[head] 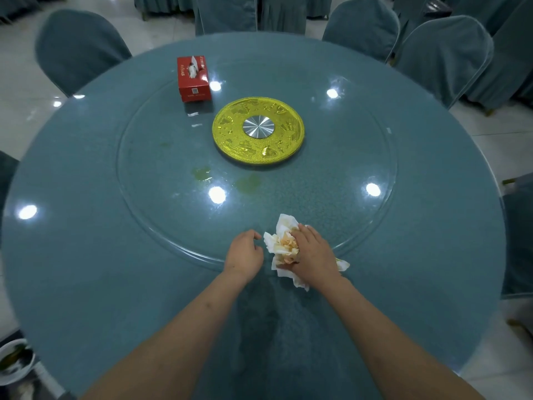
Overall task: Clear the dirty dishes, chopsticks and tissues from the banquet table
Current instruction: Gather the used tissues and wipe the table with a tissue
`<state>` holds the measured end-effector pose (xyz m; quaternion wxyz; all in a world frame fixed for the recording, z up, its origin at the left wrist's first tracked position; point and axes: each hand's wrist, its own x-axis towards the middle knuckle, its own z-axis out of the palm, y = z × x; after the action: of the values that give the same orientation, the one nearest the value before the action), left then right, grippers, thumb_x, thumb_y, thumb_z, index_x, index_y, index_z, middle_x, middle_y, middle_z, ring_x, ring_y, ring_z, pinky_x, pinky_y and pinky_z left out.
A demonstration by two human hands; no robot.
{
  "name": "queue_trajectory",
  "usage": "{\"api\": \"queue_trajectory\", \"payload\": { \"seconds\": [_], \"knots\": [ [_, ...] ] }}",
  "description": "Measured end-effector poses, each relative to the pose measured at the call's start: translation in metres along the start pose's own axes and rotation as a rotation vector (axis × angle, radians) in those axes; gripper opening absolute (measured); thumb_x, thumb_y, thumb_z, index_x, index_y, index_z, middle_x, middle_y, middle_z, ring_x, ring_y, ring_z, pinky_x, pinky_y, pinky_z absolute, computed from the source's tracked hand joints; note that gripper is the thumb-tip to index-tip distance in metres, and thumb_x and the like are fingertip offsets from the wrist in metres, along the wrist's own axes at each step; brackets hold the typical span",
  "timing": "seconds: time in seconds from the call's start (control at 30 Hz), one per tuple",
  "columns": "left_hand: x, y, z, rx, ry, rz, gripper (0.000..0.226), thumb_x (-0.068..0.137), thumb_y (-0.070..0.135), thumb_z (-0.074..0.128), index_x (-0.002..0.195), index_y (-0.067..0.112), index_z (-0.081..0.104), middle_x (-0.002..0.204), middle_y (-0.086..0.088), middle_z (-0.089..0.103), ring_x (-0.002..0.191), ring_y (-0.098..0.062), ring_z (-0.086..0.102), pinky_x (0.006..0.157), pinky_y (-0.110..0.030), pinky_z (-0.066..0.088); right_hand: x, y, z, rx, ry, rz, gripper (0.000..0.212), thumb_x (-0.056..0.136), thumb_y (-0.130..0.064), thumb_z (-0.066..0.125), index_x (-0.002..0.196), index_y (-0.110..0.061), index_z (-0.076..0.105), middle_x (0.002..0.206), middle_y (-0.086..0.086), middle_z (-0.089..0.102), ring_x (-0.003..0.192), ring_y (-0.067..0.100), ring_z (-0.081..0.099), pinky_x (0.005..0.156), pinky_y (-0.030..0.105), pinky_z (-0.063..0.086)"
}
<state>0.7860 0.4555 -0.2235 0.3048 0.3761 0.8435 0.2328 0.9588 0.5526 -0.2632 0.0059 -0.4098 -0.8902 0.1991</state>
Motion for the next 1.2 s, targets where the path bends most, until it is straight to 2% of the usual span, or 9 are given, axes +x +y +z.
{"api": "queue_trajectory", "payload": {
  "seconds": [0.13,0.37,0.47,0.53,0.6,0.7,0.93,1.03,1.2],
  "knots": [
    [0.001,-0.002,0.0,0.017,0.01,0.008,0.034,0.095,0.004,0.048,0.126,0.01,0.061,0.132,-0.006,0.058,0.111,-0.023,0.058,0.093,-0.032,0.049,-0.008,-0.003,0.007,-0.022,0.071,-0.057,0.124,0.058,-0.105,0.038,0.147,-0.018,0.043,0.156,0.002,0.041,0.15,0.028,0.03,0.12,0.045,0.032],
    [0.002,-0.008,-0.004,0.089,0.018,-0.007,0.033,0.096,0.008,0.049,0.126,0.013,0.06,0.137,-0.004,0.054,0.115,-0.022,0.058,0.088,-0.03,0.044,-0.008,-0.014,0.02,0.001,0.15,-0.045,0.095,0.086,-0.091,0.033,0.148,-0.02,0.044,0.152,0.0,0.045,0.147,0.027,0.034,0.118,0.045,0.034],
    [0.001,-0.011,-0.006,0.113,0.012,0.003,0.033,0.096,0.008,0.048,0.127,0.013,0.059,0.138,-0.004,0.052,0.115,-0.022,0.057,0.086,-0.028,0.042,-0.006,-0.015,0.029,-0.005,0.206,-0.066,0.077,0.094,-0.076,0.044,0.143,-0.017,0.05,0.142,0.003,0.053,0.138,0.029,0.045,0.114,0.044,0.037],
    [0.0,-0.013,-0.006,0.113,0.005,0.002,0.033,0.096,0.008,0.048,0.126,0.013,0.059,0.139,-0.003,0.051,0.112,-0.022,0.058,0.085,-0.028,0.043,-0.007,-0.016,0.032,-0.019,0.245,-0.094,0.068,0.091,-0.06,0.064,0.141,-0.017,0.049,0.135,0.002,0.055,0.128,0.028,0.05,0.108,0.044,0.042],
    [-0.001,-0.014,-0.006,0.106,0.002,-0.008,0.031,0.096,0.009,0.048,0.125,0.013,0.06,0.139,-0.002,0.05,0.107,-0.022,0.059,0.082,-0.029,0.043,-0.009,-0.02,0.033,-0.018,0.251,-0.105,0.074,0.077,-0.041,0.082,0.138,-0.018,0.049,0.127,0.003,0.058,0.116,0.027,0.054,0.096,0.044,0.049],
    [-0.001,-0.018,-0.006,0.085,0.01,-0.009,0.029,0.096,0.01,0.048,0.121,0.014,0.061,0.137,0.0,0.051,0.101,-0.021,0.059,0.077,-0.029,0.042,-0.012,-0.024,0.034,-0.019,0.262,-0.124,0.083,0.062,-0.027,0.091,0.135,-0.016,0.053,0.116,0.005,0.061,0.104,0.028,0.055,0.085,0.043,0.053],
    [-0.014,-0.028,-0.018,-0.065,-0.018,-0.047,0.034,0.095,0.01,0.048,0.127,0.018,0.057,0.121,0.005,0.063,0.097,-0.02,0.063,0.084,-0.035,0.052,-0.016,-0.033,0.034,-0.031,0.225,-0.116,0.097,0.04,-0.014,0.093,0.13,-0.012,0.057,0.103,0.009,0.06,0.09,0.031,0.054,0.074,0.04,0.052],
    [-0.023,-0.037,-0.026,-0.11,-0.028,-0.042,0.036,0.098,0.008,0.047,0.132,0.016,0.055,0.132,0.003,0.06,0.111,-0.018,0.059,0.088,-0.025,0.042,-0.017,-0.041,0.032,0.001,0.245,-0.108,0.088,0.046,-0.014,0.091,0.128,-0.012,0.059,0.098,0.008,0.06,0.086,0.03,0.054,0.072,0.039,0.051],
    [-0.046,-0.061,-0.044,-0.202,0.047,-0.081,0.038,0.097,0.005,0.048,0.132,0.014,0.058,0.138,0.0,0.06,0.109,-0.014,0.057,0.091,-0.019,0.037,-0.024,-0.08,0.026,0.02,0.214,-0.193,0.099,0.029,-0.011,0.095,0.119,-0.007,0.056,0.092,0.009,0.063,0.073,0.032,0.059,0.066,0.04,0.056]
  ]
}}
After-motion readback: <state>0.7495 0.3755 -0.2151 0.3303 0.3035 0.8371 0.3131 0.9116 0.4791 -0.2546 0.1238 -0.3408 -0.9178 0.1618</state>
